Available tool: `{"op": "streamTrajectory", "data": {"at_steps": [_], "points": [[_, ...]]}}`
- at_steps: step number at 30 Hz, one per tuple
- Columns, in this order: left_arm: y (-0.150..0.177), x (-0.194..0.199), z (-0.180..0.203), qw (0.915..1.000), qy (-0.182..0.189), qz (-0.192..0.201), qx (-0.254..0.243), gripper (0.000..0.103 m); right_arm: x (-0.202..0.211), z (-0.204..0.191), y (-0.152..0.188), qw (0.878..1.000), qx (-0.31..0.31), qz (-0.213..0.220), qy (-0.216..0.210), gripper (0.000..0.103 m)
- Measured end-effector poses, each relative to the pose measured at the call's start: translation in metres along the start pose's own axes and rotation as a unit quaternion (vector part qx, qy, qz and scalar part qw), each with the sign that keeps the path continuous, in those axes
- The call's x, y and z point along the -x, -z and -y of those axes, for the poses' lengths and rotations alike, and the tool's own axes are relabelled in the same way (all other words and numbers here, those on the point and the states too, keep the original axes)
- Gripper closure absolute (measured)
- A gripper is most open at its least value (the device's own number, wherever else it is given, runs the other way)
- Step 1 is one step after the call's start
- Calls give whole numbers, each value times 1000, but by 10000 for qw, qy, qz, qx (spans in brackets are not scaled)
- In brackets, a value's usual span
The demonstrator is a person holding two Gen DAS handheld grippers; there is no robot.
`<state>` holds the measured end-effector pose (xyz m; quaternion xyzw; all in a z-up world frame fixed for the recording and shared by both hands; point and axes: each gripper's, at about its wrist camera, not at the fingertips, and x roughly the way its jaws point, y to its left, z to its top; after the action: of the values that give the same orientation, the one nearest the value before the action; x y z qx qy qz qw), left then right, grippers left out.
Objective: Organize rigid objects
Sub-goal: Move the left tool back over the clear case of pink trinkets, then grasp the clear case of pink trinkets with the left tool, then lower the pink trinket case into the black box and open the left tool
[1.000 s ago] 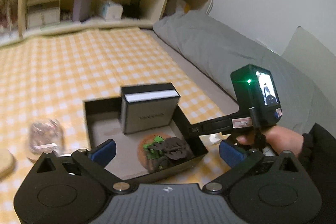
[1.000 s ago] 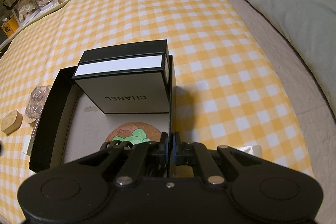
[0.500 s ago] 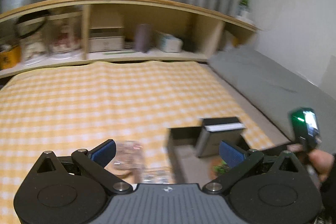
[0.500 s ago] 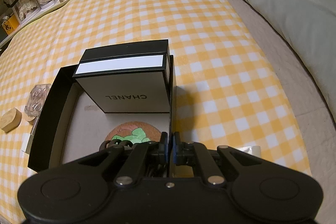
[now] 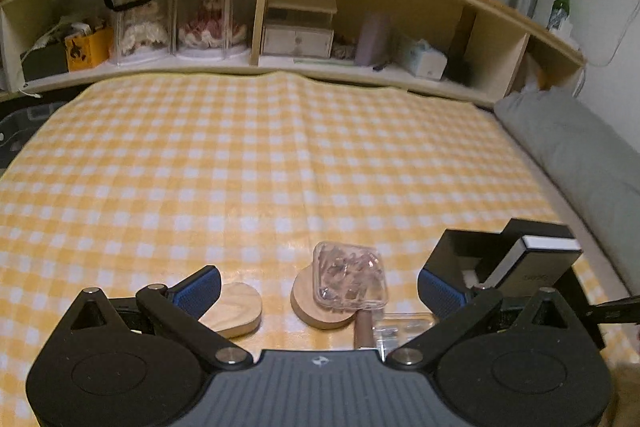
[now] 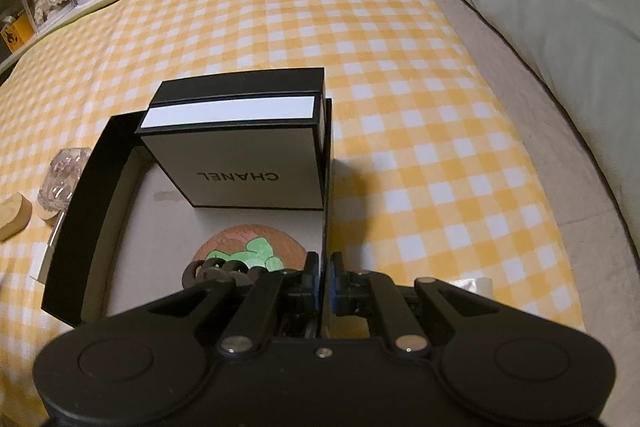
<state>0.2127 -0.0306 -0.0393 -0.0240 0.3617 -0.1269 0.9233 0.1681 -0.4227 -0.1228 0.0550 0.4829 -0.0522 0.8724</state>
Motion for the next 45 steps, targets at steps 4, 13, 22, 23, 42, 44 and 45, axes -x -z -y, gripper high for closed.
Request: {"op": "streamTrajectory", "data": {"at_steps": [4,13,22,23,42,44,45], "points": [[5,-28,10,9999,-93,-69,15,0,-2,1,-1,10000,20,-19,-27,97],[16,-80,44,9996,-200,-19,-173,0,-5,-1,-1,9999,109,-65,21,97],[26,-122,54,9982,-447,-248,-298,10,-7,-3,0,9999,137,-58,25,94],[28,-124,55,9979,-479,-270,-349,12,-7,-3,0,9999,136,-56,23,94],[7,-110,48,9989,-421,-52,212,28,-10,-2,-2,9999,147,-41,57,99],[-1,-99,54,9992,-257,55,298,28,-11,-2,-2,9998,165,-42,66,99],[-5,-93,57,9993,-156,106,331,28,-10,-2,-2,9998,172,-41,73,99]]}}
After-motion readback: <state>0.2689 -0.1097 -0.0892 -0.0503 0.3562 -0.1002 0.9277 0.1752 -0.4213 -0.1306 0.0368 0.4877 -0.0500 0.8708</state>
